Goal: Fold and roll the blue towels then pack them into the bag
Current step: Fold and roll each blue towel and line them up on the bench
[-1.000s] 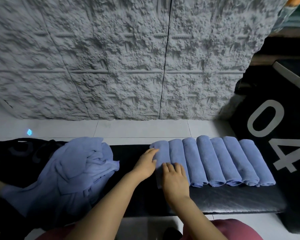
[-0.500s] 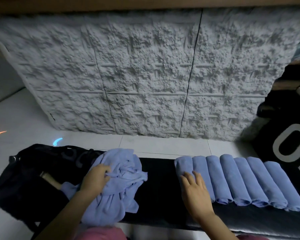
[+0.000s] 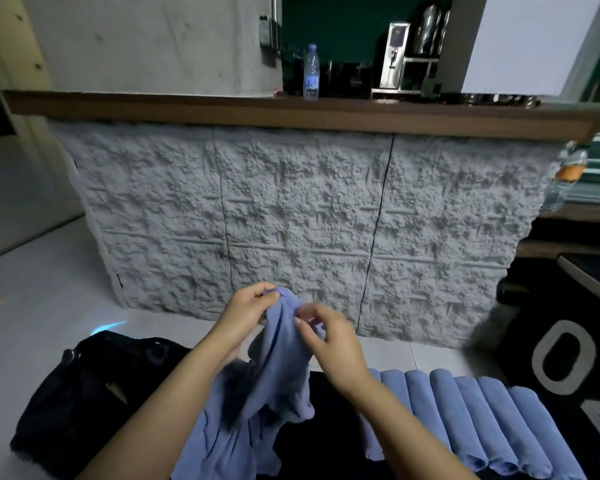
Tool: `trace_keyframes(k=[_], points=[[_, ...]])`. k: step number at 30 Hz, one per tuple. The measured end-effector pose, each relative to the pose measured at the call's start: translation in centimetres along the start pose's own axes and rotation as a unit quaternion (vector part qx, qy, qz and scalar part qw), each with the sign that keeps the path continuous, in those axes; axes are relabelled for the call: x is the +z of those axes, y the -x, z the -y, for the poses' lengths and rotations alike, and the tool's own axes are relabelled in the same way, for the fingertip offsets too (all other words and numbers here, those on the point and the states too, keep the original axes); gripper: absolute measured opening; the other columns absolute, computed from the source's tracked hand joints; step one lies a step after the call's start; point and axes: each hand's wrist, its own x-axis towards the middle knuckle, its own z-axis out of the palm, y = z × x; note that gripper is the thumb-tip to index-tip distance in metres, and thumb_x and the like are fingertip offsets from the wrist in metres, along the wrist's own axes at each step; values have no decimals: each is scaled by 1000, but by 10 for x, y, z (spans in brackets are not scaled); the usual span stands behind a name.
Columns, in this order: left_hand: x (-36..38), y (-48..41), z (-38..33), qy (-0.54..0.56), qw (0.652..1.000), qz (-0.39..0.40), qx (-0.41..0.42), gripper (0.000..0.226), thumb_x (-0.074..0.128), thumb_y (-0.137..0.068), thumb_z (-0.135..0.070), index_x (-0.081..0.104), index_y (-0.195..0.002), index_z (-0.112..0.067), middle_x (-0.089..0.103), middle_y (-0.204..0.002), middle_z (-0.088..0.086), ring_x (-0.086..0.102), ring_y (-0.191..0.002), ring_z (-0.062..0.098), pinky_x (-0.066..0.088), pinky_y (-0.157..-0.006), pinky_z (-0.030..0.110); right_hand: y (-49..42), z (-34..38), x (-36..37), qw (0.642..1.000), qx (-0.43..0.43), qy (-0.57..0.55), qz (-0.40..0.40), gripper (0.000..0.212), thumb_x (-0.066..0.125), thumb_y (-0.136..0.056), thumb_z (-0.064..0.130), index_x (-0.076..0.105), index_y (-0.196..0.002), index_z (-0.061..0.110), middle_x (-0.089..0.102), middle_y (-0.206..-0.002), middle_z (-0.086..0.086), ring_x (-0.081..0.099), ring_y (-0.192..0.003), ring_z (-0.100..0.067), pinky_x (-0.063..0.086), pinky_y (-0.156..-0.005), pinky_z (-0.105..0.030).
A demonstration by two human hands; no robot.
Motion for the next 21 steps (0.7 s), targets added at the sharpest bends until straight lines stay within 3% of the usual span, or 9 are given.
trace_keyframes(k=[3, 6, 10, 12, 14, 17, 21], points=[[9, 11, -43, 1, 1000, 16, 21, 19, 51, -93, -11, 63, -78, -14, 63, -75, 0, 56, -71, 10, 41, -64, 23, -18, 38, -19, 999, -14, -24, -17, 8, 64, -86, 28, 59, -88, 22, 64, -85, 9, 59, -78, -10, 50, -71, -32], [13, 20, -74, 5, 999, 30, 40, 21, 53, -90, -11, 67, -75, -13, 66, -77, 5, 59, -75, 14, 45, -68, 24, -22, 60, -44, 998, -50, 29, -31, 18, 67, -83, 32, 52, -90, 25, 59, -90, 12, 55, -86, -10, 46, -73, -29], [23, 34, -104, 13, 998, -33, 42, 17, 60, -83, -7, 67, -68, -5, 63, -68, 12, 56, -64, 18, 45, -55, 22, -21, 77, -77, 998, -6, 60, 27, 13, 63, -87, 24, 54, -78, 20, 63, -75, 3, 58, -71, -17, 49, -70, -40], [28, 42, -118, 18, 998, -52, 37, 16, 61, -83, -7, 66, -69, -3, 63, -65, 11, 58, -59, 17, 46, -49, 20, -16, 82, -89, 998, 11, 23, 66, 17, 58, -91, 17, 50, -75, 17, 57, -71, 3, 52, -66, -14, 47, -67, -36], [33, 47, -130, 15, 999, -25, 31, 13, 60, -85, -9, 66, -75, -3, 64, -67, 9, 60, -61, 16, 47, -50, 20, -11, 89, -99, 997, 17, -50, 54, 17, 57, -93, 14, 46, -79, 13, 52, -76, 3, 48, -68, -12, 41, -65, -25], [40, 57, -144, -51, 996, 60, 51, 15, 60, -87, -11, 70, -76, -12, 63, -72, 3, 55, -67, 10, 46, -63, 20, -8, 99, -112, 997, -7, -77, -8, 18, 65, -89, 23, 52, -88, 10, 60, -84, 2, 58, -72, -17, 46, -66, -28], [39, 64, -157, -121, 982, 92, 114, 19, 61, -85, -5, 74, -76, -17, 65, -63, -9, 54, -65, 3, 43, -67, 23, -12, 112, -130, 998, -22, -58, -9, 9, 70, -85, 18, 65, -87, 11, 68, -84, -7, 61, -76, -15, 49, -70, -28]])
